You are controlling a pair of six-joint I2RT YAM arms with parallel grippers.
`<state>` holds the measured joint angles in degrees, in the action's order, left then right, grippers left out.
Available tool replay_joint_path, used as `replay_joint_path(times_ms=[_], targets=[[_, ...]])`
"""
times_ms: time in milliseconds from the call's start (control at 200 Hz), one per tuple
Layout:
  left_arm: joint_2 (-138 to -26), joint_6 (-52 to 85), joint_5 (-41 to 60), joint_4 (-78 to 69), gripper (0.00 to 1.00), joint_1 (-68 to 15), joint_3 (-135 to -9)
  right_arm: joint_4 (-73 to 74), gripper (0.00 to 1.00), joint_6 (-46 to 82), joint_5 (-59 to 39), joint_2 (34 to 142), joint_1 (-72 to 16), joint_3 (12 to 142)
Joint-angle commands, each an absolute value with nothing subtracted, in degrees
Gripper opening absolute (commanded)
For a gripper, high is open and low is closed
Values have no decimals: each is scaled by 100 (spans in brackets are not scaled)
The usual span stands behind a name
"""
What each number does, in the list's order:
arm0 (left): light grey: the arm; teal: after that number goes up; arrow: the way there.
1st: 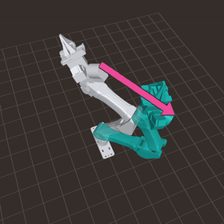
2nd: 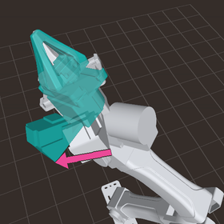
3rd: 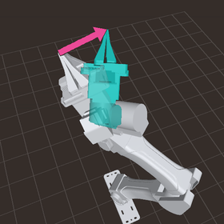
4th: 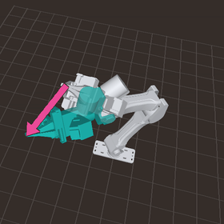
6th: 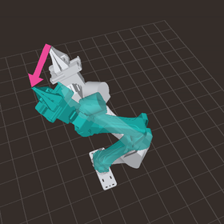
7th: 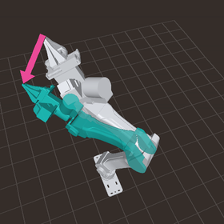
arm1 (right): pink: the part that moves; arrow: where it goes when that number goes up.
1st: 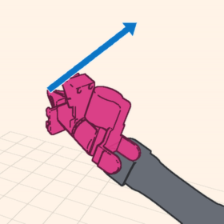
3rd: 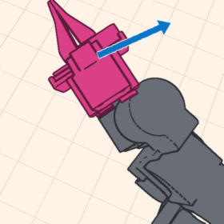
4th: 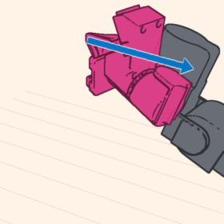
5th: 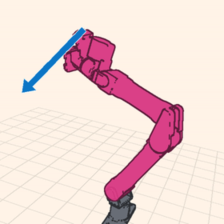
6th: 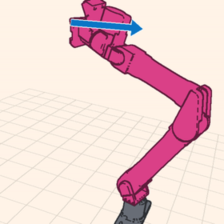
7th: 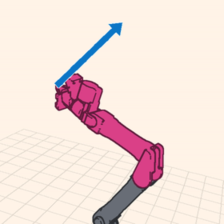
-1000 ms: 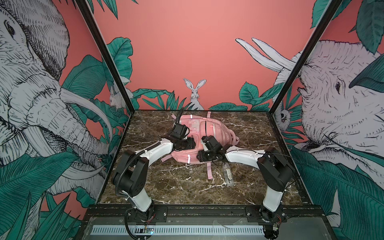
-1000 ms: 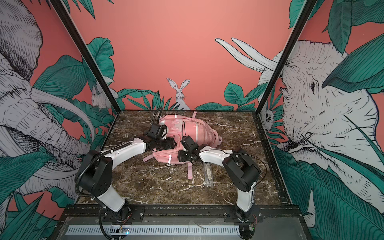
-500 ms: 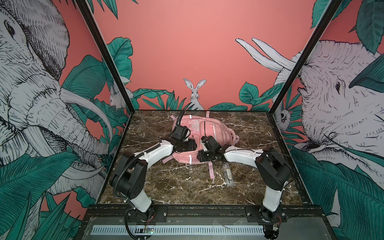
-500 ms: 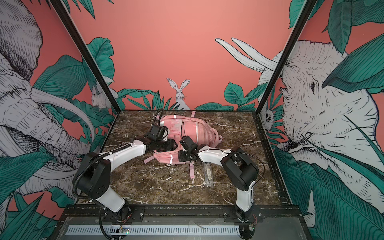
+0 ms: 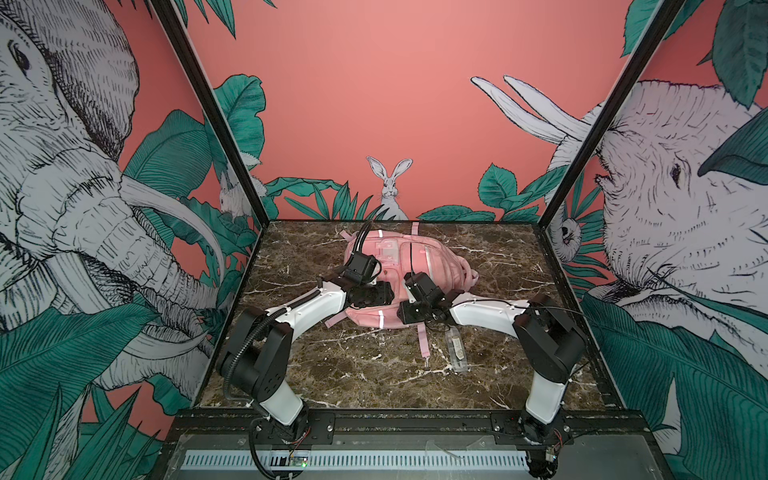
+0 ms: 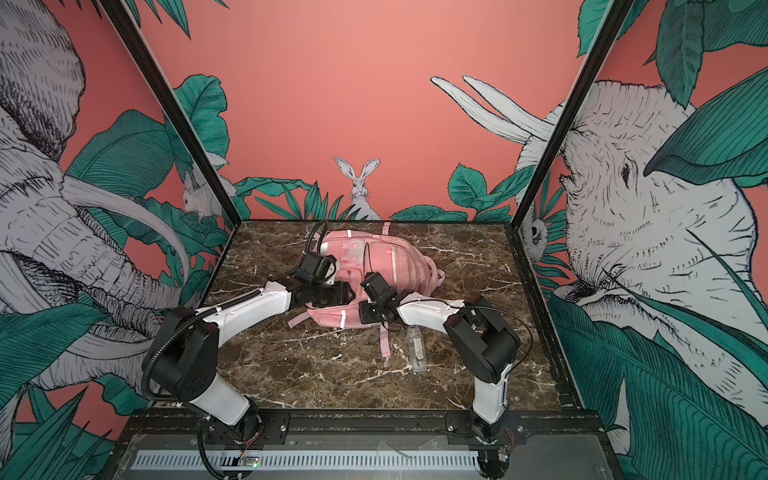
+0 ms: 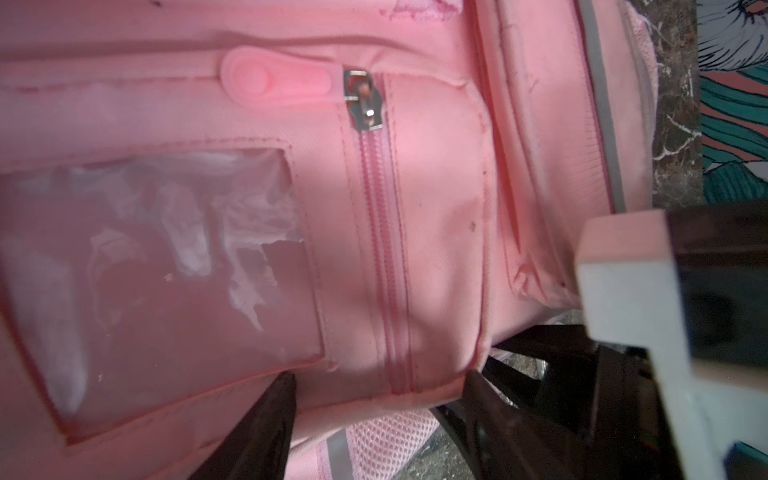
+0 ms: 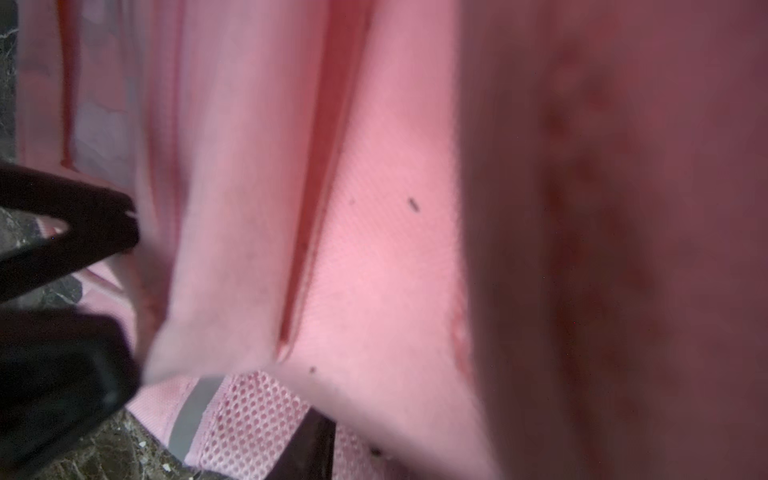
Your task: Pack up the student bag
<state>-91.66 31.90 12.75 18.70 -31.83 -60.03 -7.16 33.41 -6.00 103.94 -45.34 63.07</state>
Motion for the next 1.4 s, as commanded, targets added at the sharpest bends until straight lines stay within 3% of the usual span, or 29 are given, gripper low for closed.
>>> replay_joint_path(times_ms=[0,170,880,1395], targets=[[-9048,3111,1246,2305,65,-3209,-5941,-668,32,3178,-321,9988,-4518,6195],[-9114,3144,1319,2242,65,-3184,-5937,-681,22,3146,-466,10095,-4510,6275],[-9228,3112,1503,2066,65,-2878,-5731,-392,19,3315,-735,10648,-4536,6324],[-9399,3100,1494,2035,65,-2463,-5551,-770,0,3117,-649,10258,-4536,6124]])
